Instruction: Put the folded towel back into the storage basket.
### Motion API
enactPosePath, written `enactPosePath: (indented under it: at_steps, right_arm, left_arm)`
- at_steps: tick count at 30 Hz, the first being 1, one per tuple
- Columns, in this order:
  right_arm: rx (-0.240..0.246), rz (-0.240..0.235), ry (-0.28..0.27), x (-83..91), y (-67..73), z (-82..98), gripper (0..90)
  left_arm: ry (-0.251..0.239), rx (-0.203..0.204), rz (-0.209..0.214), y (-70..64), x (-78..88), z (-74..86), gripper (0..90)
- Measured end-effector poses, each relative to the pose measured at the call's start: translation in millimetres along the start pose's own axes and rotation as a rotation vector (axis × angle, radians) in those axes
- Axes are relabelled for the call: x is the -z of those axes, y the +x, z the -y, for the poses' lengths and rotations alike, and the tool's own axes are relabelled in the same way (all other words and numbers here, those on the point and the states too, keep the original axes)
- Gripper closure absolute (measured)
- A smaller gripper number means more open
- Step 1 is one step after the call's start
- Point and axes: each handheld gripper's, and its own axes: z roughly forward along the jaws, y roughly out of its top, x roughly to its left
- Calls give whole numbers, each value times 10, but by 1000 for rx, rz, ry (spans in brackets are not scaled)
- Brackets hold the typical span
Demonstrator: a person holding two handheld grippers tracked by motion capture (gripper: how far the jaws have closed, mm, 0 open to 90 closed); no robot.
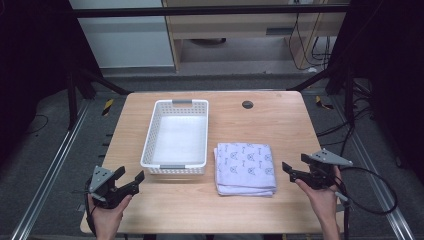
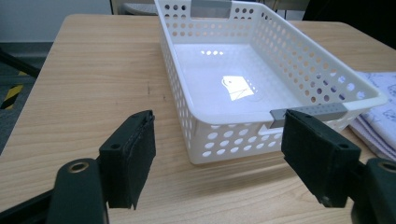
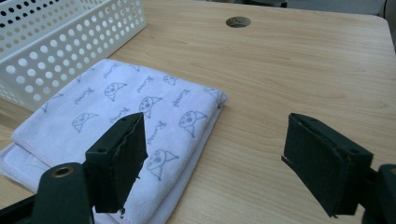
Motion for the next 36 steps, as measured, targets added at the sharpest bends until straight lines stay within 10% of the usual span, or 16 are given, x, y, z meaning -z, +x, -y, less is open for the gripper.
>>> enactPosePath:
  at_steps: [16,36]
  right_arm:
    - [12,-23,27,-19,19,-135,224]
    - [19,-62,25,-311,144,-496,248]
  left_arm:
    - [7,-62,60,-171,-111,-272,257]
    - [15,-130,184,-905,-491,-524,267]
